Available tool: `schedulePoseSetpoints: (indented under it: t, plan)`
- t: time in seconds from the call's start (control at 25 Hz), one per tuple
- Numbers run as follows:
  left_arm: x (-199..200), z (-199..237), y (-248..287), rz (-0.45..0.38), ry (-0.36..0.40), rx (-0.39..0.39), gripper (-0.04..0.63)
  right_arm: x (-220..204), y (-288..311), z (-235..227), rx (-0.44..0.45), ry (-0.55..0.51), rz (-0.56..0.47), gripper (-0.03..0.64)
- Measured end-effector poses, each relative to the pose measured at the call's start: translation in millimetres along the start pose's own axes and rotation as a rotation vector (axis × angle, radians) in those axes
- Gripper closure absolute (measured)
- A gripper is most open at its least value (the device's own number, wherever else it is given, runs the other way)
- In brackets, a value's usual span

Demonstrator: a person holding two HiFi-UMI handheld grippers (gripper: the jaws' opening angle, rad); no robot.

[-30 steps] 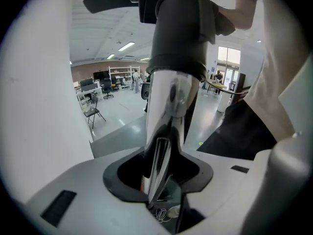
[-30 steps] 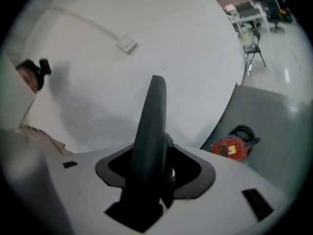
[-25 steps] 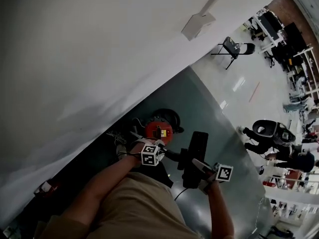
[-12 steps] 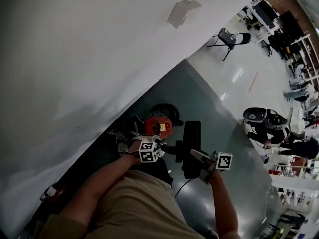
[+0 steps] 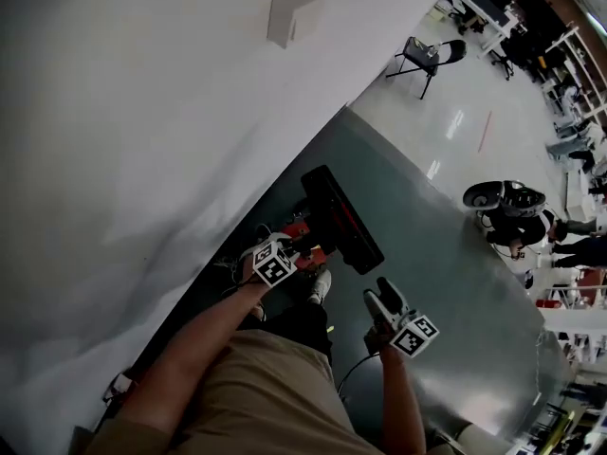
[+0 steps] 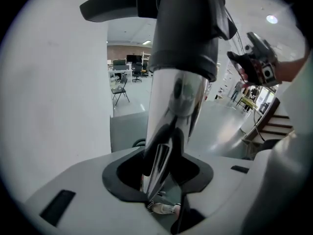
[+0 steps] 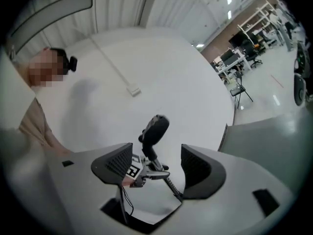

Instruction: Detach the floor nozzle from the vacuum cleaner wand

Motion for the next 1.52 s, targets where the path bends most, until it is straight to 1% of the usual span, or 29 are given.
schedulePoseSetpoints:
  t: [0.08,0.16,0.24,0.32,0.4,0.48,0.6,0.68,0.76,0.84,0.92,1.0,1.08,1.12,1.2,1.24,1.32,1.44,1.48,1.52]
  plan:
    - [1,8,2,0.005,-0.029,0.020,0.449,-32,28,6,0.017,-0.032,0.026,0.310]
    - [4,10,4,0.005,-0.045,0.036,0.449,-50,65,9,0.049,-0.017,0.013,0.291]
    - [7,0,3,0.003,-0.041,0.040,0.449,-56,97,13,0.091,0.017,-0.020,0.281]
    - [8,-17,-1,0.007,-0.020,0.033,0.449,-54,117,20,0.121,0.046,-0.061,0.276]
    - [8,-19,3,0.012,-0.004,0.026,0.449,-47,141,19,0.132,0.078,-0.132,0.276]
    - [7,-9,13,0.018,-0.002,0.027,0.449,-35,161,12,0.118,0.107,-0.232,0.276]
    - [9,-12,21,0.033,0.026,0.014,0.449,-11,161,4,0.024,0.157,-0.405,0.278]
    - [12,-23,23,0.046,0.059,-0.006,0.449,-2,155,-2,-0.009,0.225,-0.461,0.288]
    - [14,-31,24,0.059,0.083,-0.031,0.450,0,149,-3,0.010,0.250,-0.461,0.302]
    - [16,-39,25,0.062,0.106,-0.065,0.449,2,140,2,0.042,0.219,-0.451,0.310]
    - [20,-45,25,0.049,0.133,-0.100,0.451,4,130,8,0.048,0.167,-0.449,0.319]
    - [25,-46,26,0.032,0.159,-0.120,0.449,8,126,10,0.047,0.163,-0.458,0.324]
    - [25,-51,26,0.022,0.176,-0.132,0.451,16,125,5,0.088,0.234,-0.471,0.334]
    - [25,-55,26,0.012,0.174,-0.133,0.451,23,126,1,0.122,0.276,-0.472,0.360]
    - [25,-60,26,-0.011,0.147,-0.121,0.451,31,129,-5,0.184,0.342,-0.445,0.362]
    - [26,-60,26,-0.017,0.133,-0.114,0.451,32,130,-6,0.201,0.358,-0.428,0.364]
    - [28,-60,27,-0.022,0.128,-0.121,0.451,32,127,-5,0.196,0.355,-0.424,0.365]
    - [31,-61,26,-0.030,0.156,-0.166,0.449,31,115,1,0.156,0.313,-0.484,0.365]
    - [31,-62,25,-0.030,0.162,-0.176,0.448,30,115,3,0.160,0.299,-0.484,0.365]
    - [29,-61,24,-0.026,0.165,-0.179,0.448,30,119,5,0.180,0.296,-0.463,0.365]
Point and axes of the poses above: the fingertips, and each gripper's own axes: y forward along the fingers, z to its left, x out of its top, the point moved 2 cm from there along -y, backward along the fingers, and after that the axes turned 7 degrees about -z, right-handed, at the moved point
